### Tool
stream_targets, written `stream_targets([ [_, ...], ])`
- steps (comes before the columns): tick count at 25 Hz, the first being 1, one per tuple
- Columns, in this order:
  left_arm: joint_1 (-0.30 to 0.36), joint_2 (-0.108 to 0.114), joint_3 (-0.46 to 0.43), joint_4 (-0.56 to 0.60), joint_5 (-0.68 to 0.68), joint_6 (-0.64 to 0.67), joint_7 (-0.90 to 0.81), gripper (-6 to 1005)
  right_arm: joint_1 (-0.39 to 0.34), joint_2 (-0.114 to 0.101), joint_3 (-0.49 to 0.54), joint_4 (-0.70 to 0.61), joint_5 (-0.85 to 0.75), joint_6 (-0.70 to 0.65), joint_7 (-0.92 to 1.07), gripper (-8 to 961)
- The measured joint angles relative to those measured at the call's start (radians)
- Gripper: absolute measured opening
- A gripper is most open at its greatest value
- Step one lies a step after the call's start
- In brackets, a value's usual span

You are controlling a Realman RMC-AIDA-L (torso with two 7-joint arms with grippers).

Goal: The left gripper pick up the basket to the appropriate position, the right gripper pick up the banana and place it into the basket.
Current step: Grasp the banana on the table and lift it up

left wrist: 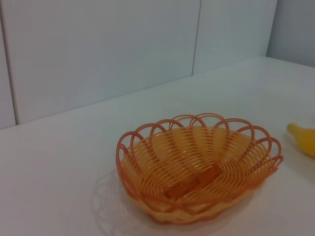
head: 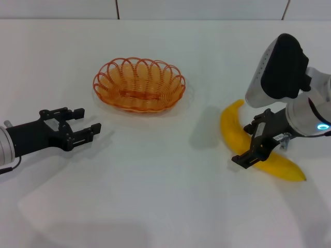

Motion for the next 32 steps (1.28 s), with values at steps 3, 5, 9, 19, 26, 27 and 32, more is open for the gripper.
stream_targets([
  [3, 0.0, 0.0, 0.0, 0.0, 0.0, 0.0, 0.0, 642, 0.0, 0.001, 0.0, -0.003, 0.001, 0.0, 0.003, 728],
  [5, 0.0, 0.0, 0.0, 0.0, 0.0, 0.0, 0.0, 642, 0.0, 0.001, 0.0, -0.003, 0.002, 0.0, 0.009, 726],
  [9, 0.0, -0.001, 0.0, 0.0, 0.0, 0.0, 0.0, 642, 0.0, -0.001, 0.0, -0.001, 0.001, 0.0, 0.012, 722],
  [19, 0.0, -0.001, 0.0, 0.0, 0.0, 0.0, -0.004, 642, -0.008, -0.003, 0.005, -0.106, 0.0, -0.018, 0.024, 481],
  [26, -0.003, -0.001, 0.0, 0.0, 0.0, 0.0, -0.003, 642, -0.007, -0.001, -0.005, -0.238, 0.01, 0.011, 0.006, 474],
  [27, -0.004, -0.001, 0.0, 0.0, 0.0, 0.0, -0.004, 642, -0.002, -0.001, -0.015, -0.246, 0.012, 0.026, 0.004, 474],
  [32, -0.009, -0.001, 0.0, 0.0, 0.0, 0.0, -0.006, 642, 0.04, 0.0, -0.101, -0.237, 0.008, 0.146, 0.009, 473],
])
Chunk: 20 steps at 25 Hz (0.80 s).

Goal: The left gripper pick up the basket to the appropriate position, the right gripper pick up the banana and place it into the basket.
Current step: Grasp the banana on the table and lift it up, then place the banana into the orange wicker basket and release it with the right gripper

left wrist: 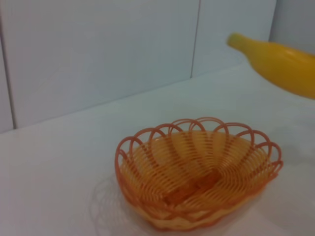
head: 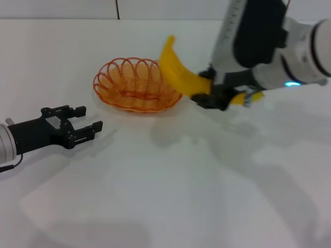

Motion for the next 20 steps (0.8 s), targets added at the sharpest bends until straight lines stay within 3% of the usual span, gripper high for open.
stream_targets([
  [8, -0.009, -0.002, 0.024, 0.0, -0.001, 0.0, -0.004, 642, 0.09, 0.003, -0.131, 0.102, 0.001, 0.197, 0.003, 474],
  [20, -0.014, -0.003, 0.026, -0.003, -0.006, 0.0, -0.005, 642, 0.241, 0.007, -0.265, 0.391, 0.004, 0.436, 0.005, 500],
])
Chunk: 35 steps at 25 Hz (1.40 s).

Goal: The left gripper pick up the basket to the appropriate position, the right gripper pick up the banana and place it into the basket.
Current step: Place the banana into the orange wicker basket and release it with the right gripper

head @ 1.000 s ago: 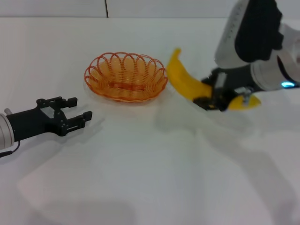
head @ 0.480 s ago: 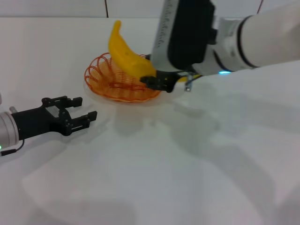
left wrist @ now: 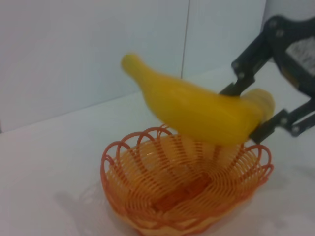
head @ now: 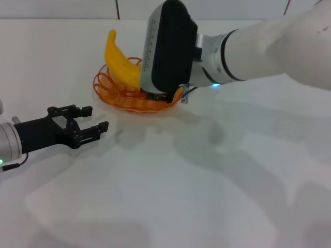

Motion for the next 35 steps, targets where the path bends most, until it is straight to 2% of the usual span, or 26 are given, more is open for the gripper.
stream_targets([
  [7, -0.002, 0.0, 0.0, 0.0, -0.001, 0.0, 0.0, 642, 0.013, 0.001, -0.051, 0.034, 0.0, 0.064, 0.002, 515],
  [17, -0.002, 0.0, 0.0, 0.0, 0.0, 0.0, 0.0, 642, 0.01, 0.001, -0.059, 0.034, 0.0, 0.081, 0.002, 536],
  [21, 0.001, 0.0, 0.0, -0.004, -0.002, 0.0, 0.005, 642, -0.001, 0.0, -0.059, 0.002, 0.005, 0.063, 0.005, 634],
  [23, 0.001, 0.0, 0.0, -0.009, -0.002, 0.0, 0.007, 642, -0.023, -0.004, -0.052, -0.045, 0.019, 0.029, 0.006, 683],
  [28, 0.002, 0.0, -0.003, -0.012, -0.003, 0.0, 0.011, 642, -0.137, -0.008, -0.002, -0.222, 0.035, -0.057, -0.048, 682],
  [32, 0.004, 0.0, -0.007, -0.012, -0.003, -0.001, 0.013, 642, -0.257, -0.008, 0.087, -0.356, 0.125, -0.157, -0.155, 681],
  [35, 0.004, 0.0, -0.009, -0.012, -0.003, -0.002, 0.013, 642, -0.296, -0.008, 0.19, -0.37, 0.256, -0.256, -0.262, 680],
])
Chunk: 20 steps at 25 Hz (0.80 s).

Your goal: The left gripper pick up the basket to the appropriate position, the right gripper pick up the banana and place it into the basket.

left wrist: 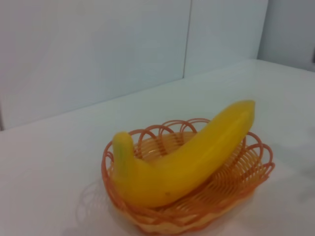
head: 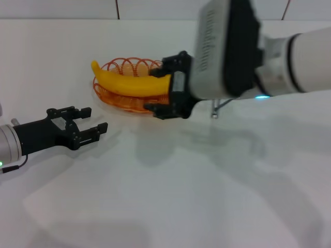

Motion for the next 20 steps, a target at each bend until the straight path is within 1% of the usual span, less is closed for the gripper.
stream_targets([
  [4, 0.0, -0.002, -0.001, 0.0, -0.001, 0.0, 0.007, 642, -0.005, 0.0, 0.154, 0.101, 0.187, -0.119, -0.151, 679],
  [8, -0.001, -0.003, -0.001, 0.0, -0.001, 0.0, 0.008, 642, 0.008, -0.001, 0.285, 0.257, 0.31, -0.171, -0.272, 678],
  [11, -0.003, -0.003, -0.001, 0.0, -0.002, 0.0, 0.008, 642, 0.03, -0.003, 0.351, 0.383, 0.337, -0.172, -0.326, 678],
  [15, -0.003, -0.005, 0.002, 0.0, -0.013, -0.002, 0.009, 642, 0.073, -0.003, 0.415, 0.543, 0.342, -0.143, -0.382, 677],
  [18, -0.004, -0.005, 0.002, 0.0, -0.014, -0.003, 0.01, 642, 0.106, -0.003, 0.45, 0.653, 0.351, -0.117, -0.43, 676],
  [20, -0.005, -0.005, 0.003, 0.0, -0.015, -0.003, 0.01, 642, 0.118, -0.003, 0.466, 0.704, 0.353, -0.108, -0.456, 676],
])
